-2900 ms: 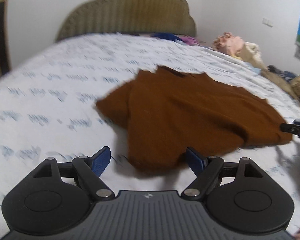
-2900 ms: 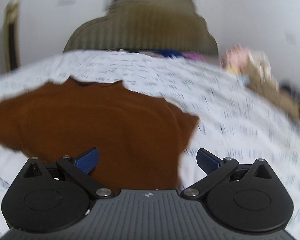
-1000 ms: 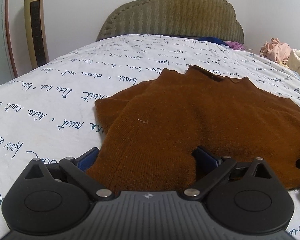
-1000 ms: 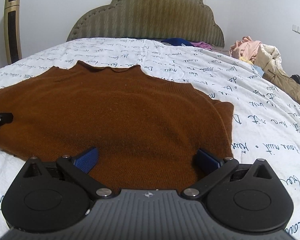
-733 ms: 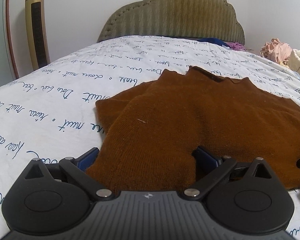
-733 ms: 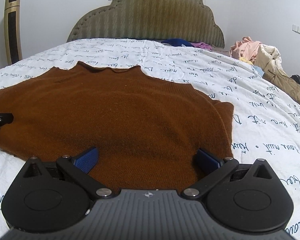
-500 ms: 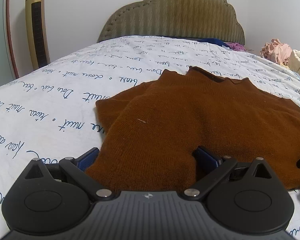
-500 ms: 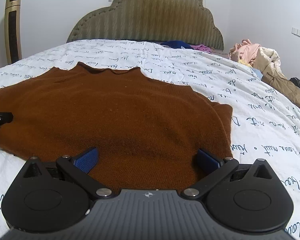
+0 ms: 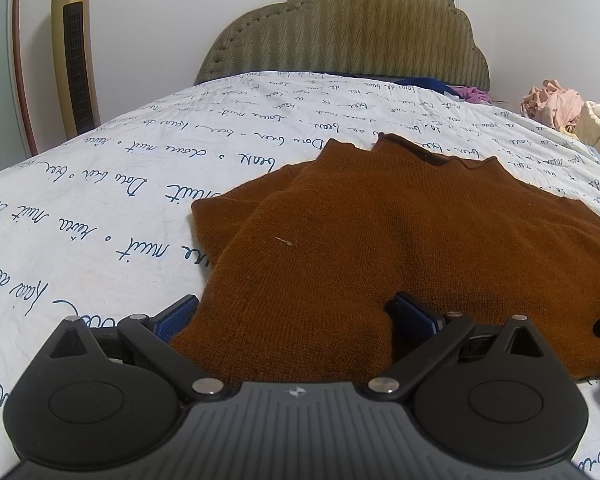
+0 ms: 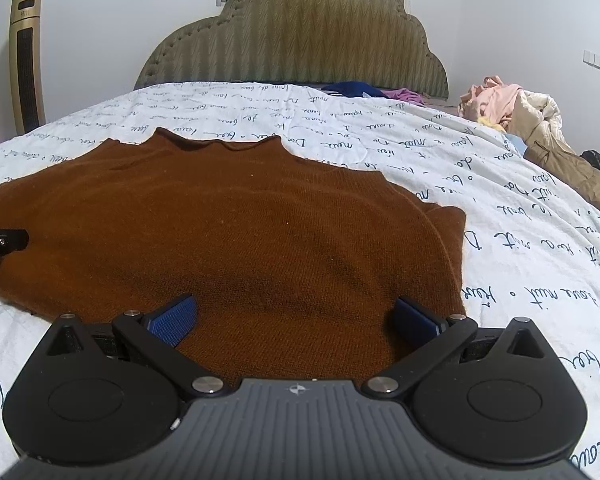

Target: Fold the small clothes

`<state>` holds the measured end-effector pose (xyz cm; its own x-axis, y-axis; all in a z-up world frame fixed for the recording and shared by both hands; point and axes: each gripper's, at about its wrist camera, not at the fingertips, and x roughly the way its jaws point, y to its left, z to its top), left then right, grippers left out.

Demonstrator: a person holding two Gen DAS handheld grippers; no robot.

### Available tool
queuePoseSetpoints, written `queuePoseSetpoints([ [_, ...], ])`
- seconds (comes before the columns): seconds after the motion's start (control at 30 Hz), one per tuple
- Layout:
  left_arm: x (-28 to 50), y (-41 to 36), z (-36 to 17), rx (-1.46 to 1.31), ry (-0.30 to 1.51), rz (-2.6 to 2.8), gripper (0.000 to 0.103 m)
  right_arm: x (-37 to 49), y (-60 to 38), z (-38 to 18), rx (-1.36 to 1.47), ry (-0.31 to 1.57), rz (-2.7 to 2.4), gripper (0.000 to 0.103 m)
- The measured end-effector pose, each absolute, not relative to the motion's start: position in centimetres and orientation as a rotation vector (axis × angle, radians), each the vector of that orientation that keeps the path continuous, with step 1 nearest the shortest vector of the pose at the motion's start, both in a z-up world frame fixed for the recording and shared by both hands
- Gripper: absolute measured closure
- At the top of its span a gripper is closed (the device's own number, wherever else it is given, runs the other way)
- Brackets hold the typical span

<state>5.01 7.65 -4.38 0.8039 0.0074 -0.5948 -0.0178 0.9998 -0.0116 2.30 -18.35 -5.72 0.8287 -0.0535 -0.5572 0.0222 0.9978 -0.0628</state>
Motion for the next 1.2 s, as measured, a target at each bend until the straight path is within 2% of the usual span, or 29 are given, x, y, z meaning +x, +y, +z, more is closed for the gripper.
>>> queuePoseSetpoints([
  [1.2, 4.98, 7.73, -4.35, -0.020, 0.636, 0.009, 0.001, 2.24, -18.36, -5.69, -0.030, 0.585, -0.036, 0.000],
])
